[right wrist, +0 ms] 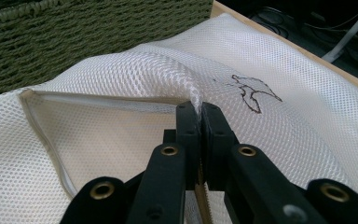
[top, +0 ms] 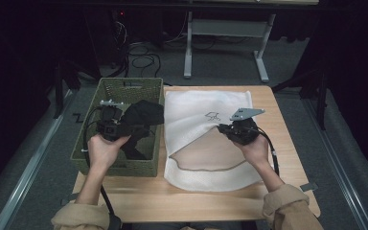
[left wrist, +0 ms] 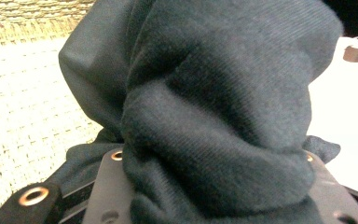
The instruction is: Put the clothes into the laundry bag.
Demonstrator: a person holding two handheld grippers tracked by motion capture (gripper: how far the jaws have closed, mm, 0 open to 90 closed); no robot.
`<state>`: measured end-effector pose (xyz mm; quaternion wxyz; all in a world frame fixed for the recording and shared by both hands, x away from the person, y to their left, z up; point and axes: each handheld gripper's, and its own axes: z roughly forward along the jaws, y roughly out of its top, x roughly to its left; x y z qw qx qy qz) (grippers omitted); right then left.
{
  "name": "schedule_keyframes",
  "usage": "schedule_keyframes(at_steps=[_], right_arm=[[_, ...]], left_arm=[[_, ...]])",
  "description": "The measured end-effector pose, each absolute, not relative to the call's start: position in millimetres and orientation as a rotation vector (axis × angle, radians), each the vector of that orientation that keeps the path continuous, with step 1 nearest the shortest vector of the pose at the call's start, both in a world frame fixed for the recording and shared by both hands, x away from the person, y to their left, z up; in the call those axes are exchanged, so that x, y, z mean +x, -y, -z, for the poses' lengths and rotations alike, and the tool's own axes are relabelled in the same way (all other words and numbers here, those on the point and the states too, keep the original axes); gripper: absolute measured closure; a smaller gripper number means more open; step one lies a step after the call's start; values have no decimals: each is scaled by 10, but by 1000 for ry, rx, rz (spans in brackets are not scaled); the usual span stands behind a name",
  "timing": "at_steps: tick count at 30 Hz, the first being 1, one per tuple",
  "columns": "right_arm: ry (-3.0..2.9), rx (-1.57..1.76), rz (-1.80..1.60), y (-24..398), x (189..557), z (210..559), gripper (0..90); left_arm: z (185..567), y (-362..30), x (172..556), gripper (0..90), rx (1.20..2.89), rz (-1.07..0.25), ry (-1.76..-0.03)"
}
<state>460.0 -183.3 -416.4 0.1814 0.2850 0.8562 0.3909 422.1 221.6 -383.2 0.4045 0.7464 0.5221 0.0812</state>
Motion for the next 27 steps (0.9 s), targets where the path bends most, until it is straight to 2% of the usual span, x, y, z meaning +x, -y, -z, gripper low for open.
schedule_keyframes(at_steps=[27], right_arm=[[-2424, 808, -1098, 1818, 4599, 4168, 878]], left_arm=[[3553, -1921, 3837, 570, 1854, -180, -1085]])
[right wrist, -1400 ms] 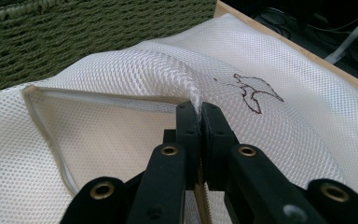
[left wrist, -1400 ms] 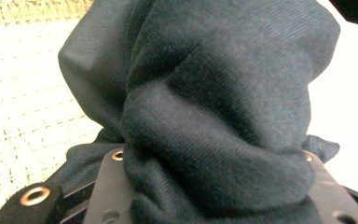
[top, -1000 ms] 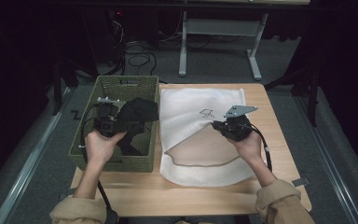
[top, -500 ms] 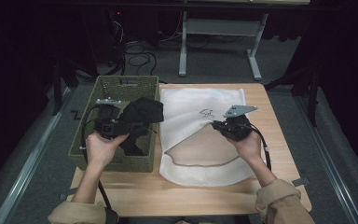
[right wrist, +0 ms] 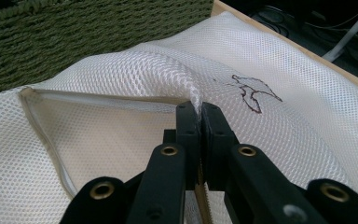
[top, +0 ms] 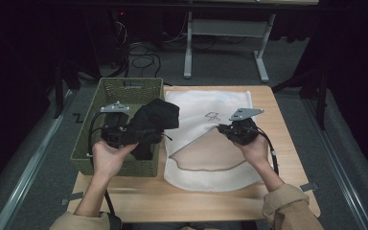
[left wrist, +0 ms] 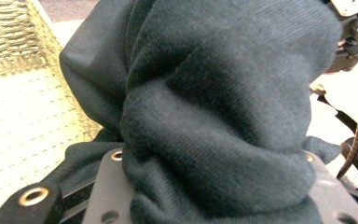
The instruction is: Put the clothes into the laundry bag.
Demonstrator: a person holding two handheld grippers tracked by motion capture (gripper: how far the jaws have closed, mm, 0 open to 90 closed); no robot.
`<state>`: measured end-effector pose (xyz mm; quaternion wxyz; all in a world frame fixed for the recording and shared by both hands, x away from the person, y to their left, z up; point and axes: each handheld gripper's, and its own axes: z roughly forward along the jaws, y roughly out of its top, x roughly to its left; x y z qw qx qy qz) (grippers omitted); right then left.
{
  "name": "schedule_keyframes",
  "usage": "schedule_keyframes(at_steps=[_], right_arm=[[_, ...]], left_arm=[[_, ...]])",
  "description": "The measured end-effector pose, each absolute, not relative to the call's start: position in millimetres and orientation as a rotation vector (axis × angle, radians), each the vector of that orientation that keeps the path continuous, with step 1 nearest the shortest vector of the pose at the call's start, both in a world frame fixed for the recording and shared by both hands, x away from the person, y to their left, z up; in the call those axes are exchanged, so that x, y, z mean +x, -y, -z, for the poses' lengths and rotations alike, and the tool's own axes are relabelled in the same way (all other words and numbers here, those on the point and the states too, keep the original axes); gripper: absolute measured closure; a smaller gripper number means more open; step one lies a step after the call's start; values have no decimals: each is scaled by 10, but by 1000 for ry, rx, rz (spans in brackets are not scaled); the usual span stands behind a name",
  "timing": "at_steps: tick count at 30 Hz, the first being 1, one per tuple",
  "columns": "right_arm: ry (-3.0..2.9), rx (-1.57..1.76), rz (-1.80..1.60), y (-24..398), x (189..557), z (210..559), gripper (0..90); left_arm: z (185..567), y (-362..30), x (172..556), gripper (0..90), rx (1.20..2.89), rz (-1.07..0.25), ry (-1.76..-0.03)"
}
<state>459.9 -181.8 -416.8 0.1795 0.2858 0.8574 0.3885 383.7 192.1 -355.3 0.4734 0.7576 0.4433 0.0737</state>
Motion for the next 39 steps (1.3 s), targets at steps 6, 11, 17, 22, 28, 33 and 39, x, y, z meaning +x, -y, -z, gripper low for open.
schedule_keyframes(at_steps=[6, 11, 17, 22, 28, 33, 39], right_arm=[[-2425, 805, -1094, 1815, 4603, 4174, 878], [-2429, 809, -1089, 1819, 4616, 4180, 878], [-2425, 817, -1089, 1817, 4616, 4176, 878], [-2430, 808, -1081, 1815, 4624, 4165, 878], [-2429, 804, -1074, 1797, 4623, 4147, 878], [-2428, 808, -1077, 1788, 4626, 4151, 878], [-2432, 807, -1075, 1787, 4627, 4152, 878]], left_arm=[[3549, -1859, 3818, 570, 1872, -196, -1071], [3499, -1784, 3777, 571, 1887, -219, -1050], [3476, -1718, 3743, 571, 1900, -189, -1014], [3449, -1687, 3706, 571, 1886, -181, -989], [3449, -1646, 3690, 572, 1901, -193, -979], [3433, -1598, 3662, 572, 1902, -189, -957], [3378, -1520, 3639, 572, 1915, -191, -927]])
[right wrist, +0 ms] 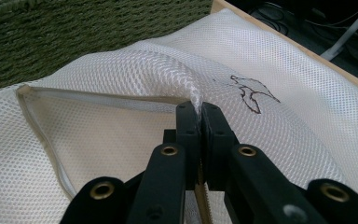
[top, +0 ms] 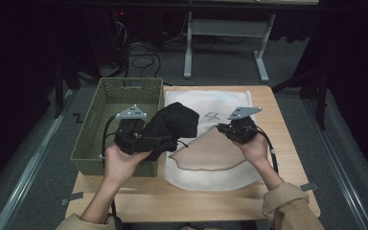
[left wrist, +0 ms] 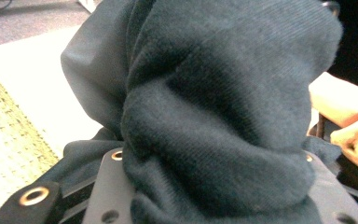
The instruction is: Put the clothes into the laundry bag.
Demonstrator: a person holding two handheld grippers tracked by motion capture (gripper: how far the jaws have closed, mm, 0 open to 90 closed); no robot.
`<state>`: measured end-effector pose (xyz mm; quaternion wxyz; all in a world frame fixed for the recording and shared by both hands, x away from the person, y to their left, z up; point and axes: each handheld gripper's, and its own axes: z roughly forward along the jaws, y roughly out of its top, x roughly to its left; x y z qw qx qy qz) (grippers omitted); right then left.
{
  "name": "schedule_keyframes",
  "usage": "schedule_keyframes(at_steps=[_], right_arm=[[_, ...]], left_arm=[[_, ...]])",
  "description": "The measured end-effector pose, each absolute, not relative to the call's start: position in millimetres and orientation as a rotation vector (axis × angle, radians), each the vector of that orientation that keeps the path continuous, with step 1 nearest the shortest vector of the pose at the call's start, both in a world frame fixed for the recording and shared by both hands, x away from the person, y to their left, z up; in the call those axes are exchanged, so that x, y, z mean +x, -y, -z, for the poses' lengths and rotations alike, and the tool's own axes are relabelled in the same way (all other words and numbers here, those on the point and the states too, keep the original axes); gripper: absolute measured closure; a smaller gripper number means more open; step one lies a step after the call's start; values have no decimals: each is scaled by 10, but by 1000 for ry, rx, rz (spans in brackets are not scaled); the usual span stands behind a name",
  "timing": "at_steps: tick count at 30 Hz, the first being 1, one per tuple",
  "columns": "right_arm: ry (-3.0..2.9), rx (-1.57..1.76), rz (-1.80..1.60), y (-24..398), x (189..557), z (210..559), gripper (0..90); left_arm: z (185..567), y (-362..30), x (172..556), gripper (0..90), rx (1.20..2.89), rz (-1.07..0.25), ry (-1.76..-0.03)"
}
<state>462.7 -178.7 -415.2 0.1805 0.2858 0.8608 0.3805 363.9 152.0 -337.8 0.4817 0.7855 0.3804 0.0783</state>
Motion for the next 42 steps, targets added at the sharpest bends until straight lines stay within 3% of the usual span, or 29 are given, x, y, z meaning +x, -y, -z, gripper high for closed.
schedule_keyframes(at_steps=[15, 26, 42], right_arm=[[-2434, 806, -1083, 1798, 4620, 4169, 878], [-2436, 805, -1086, 1794, 4621, 4172, 878], [-2446, 818, -1096, 1799, 4618, 4182, 878]], left_arm=[[3073, -1140, 3557, 571, 1964, -158, -773], [3090, -968, 3592, 569, 1960, -76, -732], [3184, -694, 3663, 563, 1996, -77, -711]])
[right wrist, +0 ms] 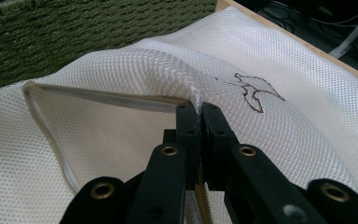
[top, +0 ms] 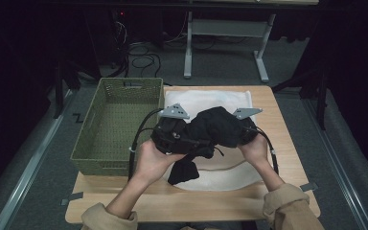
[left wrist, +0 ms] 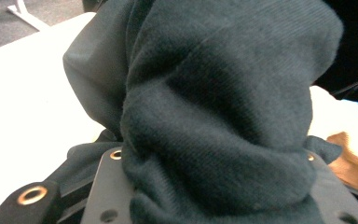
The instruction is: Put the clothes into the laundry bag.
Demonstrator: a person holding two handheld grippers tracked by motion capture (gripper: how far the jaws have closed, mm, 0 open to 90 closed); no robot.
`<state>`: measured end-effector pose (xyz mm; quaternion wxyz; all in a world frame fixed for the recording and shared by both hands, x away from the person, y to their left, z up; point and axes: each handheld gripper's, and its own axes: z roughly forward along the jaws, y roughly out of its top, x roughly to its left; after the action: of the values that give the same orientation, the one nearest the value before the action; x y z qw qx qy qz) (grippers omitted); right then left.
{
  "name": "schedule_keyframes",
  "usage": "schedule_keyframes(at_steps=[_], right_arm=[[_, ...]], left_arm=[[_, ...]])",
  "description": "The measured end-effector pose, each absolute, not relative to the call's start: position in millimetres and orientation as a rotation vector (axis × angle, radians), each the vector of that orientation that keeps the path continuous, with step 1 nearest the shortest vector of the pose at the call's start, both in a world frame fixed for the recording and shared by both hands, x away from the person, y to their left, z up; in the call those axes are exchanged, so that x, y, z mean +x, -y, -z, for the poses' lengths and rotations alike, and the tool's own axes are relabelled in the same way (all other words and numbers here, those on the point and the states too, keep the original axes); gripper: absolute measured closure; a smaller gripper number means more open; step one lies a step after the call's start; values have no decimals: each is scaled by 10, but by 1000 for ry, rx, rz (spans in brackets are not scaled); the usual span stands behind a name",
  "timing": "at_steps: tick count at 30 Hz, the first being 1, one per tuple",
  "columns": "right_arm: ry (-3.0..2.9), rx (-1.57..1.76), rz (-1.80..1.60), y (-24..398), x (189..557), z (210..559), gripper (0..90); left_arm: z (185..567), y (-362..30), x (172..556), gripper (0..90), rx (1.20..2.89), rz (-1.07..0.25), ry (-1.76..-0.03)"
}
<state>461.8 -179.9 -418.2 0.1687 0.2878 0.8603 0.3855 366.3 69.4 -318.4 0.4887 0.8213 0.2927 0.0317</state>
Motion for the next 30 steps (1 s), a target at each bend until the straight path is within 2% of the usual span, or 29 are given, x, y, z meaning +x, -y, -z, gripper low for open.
schedule_keyframes(at_steps=[30], right_arm=[[-2449, 813, -1114, 1811, 4615, 4200, 879]], left_arm=[[3407, -449, 3789, 550, 1972, -85, -704]])
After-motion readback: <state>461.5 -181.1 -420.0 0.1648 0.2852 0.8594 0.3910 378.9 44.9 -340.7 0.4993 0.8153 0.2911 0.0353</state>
